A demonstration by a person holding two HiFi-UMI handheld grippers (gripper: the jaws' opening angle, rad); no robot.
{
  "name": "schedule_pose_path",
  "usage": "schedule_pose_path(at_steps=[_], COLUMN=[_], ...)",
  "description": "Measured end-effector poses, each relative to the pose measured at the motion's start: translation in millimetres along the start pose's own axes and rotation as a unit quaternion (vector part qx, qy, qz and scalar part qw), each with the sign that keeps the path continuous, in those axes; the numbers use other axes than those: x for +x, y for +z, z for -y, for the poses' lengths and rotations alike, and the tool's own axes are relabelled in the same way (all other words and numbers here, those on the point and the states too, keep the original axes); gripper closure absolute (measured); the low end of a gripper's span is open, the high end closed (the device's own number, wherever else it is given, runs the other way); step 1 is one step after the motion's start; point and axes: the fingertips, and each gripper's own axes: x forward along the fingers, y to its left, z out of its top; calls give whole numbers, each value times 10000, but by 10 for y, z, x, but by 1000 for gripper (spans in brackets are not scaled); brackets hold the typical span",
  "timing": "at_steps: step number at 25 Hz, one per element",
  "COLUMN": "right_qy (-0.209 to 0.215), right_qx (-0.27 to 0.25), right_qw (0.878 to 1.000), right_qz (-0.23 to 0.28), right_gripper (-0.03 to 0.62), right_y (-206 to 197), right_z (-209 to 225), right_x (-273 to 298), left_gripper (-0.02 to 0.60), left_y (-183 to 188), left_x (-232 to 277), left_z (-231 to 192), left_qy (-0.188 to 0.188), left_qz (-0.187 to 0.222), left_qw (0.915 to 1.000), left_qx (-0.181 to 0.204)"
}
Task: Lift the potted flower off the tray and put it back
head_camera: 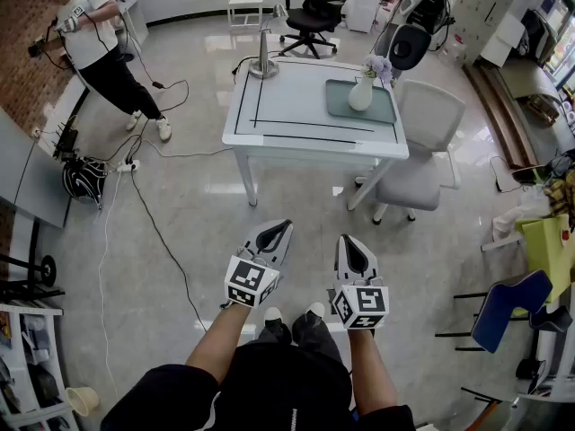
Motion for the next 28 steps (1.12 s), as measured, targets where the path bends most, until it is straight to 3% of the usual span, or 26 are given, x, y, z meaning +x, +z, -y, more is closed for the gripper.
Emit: schedule_pose_path(at_steps=[9,28], right_qy=[214,158], right_qx=[21,99], right_qw=[9997,9998], right_qz=[98,55], right_gripper=[589,589], right_y=[33,81], right_z=[-50,-91], right_x=[50,286], left_gripper=[574,574], left_y=[-2,9], left_x=[43,166], left_z=[-35,-245], left_qy=[23,-29], left_qz=[17,62], left_qw=[10000,9999], left_qx=[-43,-123])
